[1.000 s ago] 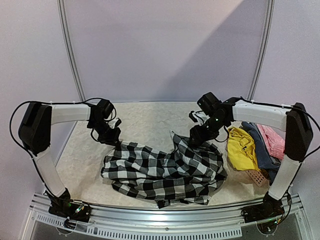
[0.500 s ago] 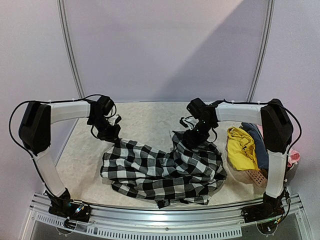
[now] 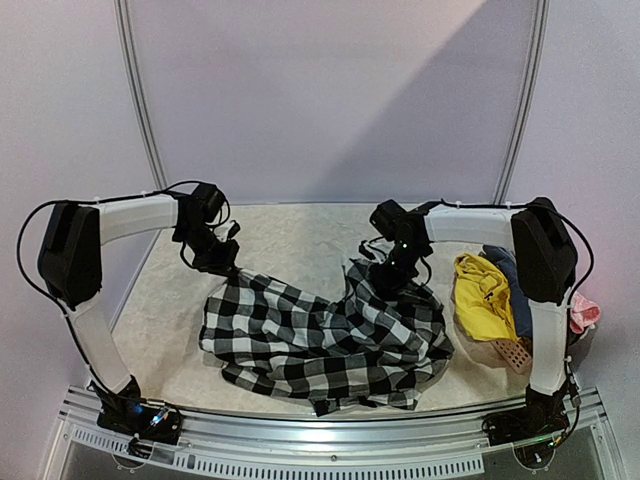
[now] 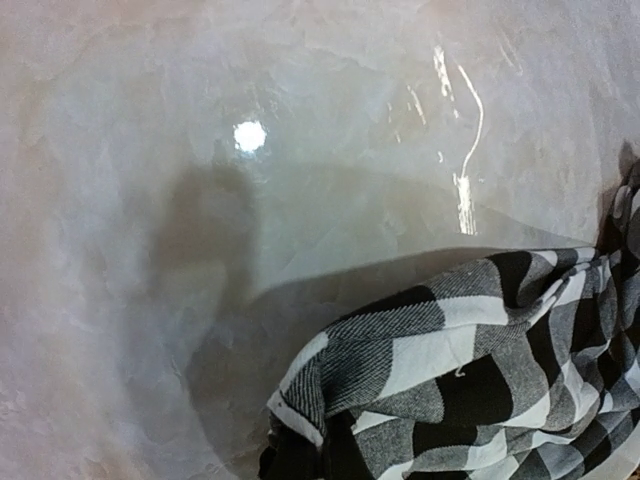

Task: Fold and stack the mixed laundry pile
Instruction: Adjust the crumpled shirt at the center of the board.

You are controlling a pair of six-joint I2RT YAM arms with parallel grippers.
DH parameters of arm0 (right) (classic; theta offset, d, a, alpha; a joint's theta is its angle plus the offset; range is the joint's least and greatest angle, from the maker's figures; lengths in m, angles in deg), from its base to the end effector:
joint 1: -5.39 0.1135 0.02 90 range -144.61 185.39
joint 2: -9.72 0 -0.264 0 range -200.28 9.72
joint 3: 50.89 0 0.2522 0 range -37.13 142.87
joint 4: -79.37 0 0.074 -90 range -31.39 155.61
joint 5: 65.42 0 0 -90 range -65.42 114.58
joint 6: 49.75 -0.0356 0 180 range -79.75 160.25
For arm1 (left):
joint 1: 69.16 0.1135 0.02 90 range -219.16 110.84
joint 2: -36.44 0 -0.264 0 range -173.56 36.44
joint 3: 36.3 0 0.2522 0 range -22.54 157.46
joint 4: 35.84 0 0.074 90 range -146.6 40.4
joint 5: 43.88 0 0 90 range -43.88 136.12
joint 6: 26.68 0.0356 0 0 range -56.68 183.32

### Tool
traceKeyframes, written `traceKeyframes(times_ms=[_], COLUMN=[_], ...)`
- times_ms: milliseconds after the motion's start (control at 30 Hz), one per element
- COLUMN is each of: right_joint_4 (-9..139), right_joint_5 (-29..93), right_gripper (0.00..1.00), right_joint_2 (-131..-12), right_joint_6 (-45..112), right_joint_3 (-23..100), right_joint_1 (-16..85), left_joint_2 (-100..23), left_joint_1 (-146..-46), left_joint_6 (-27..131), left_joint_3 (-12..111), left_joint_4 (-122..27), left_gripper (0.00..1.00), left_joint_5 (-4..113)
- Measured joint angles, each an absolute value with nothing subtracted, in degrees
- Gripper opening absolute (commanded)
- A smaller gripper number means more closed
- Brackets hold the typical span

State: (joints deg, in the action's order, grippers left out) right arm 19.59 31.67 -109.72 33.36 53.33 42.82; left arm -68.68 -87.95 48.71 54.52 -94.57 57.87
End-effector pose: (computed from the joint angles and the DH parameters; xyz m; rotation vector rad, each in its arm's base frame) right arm 0.3320 0.2596 0.1716 -0.7946 2.8197 0.3135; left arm 0.3432 -0.1244 0.2020 0.1497 2.8855 -0.4086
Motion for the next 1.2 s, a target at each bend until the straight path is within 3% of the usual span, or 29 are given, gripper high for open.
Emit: traceKeyframes(times_ms=[200, 400, 667, 733, 800, 900, 1000, 1200], right_joint_4=[14.84, 10.32, 8.70, 9.05, 8.72, 8.50, 8.88, 14.14], right_joint_5=[23.98, 12.61, 10.71, 13.01, 15.30, 17.42, 19.89, 29.57], right_gripper=[0.00, 0.00, 0.01, 0.13, 0.33, 0.54, 0.69, 0.84], right_joint_2=[-105.93, -92.30, -78.42, -79.03, -80.10, -80.84, -81.30, -82.68], right_joint_6=[32.46, 28.24, 16.99, 15.08, 13.62, 12.81, 13.53, 14.82], right_joint_3=[60.78, 61.52, 40.87, 36.06, 33.13, 33.61, 37.44, 46.42], right_joint_1=[42.82, 42.76, 42.49, 42.49, 42.49, 42.49, 42.36, 39.46], left_joint_2=[-63.83, -53.45, -44.03, -44.55, -45.23, -46.59, -48.45, -50.52], left_joint_1=[-87.21, -85.96, -85.59, -85.59, -85.59, -85.59, -85.59, -85.59], left_joint_6=[48.71, 48.51, 45.58, 44.71, 44.09, 43.57, 43.66, 43.63], left_joint_3=[59.33, 63.20, 51.61, 46.93, 42.41, 39.13, 38.69, 40.14], left_joint_4=[-97.65, -100.27, -99.60, -99.05, -98.57, -98.46, -98.15, -98.20], left_gripper=[0.00, 0.00, 0.00, 0.00, 0.00, 0.00, 0.10, 0.64], left_joint_5=[54.57, 49.80, 48.58, 48.86, 49.45, 50.28, 50.81, 50.81])
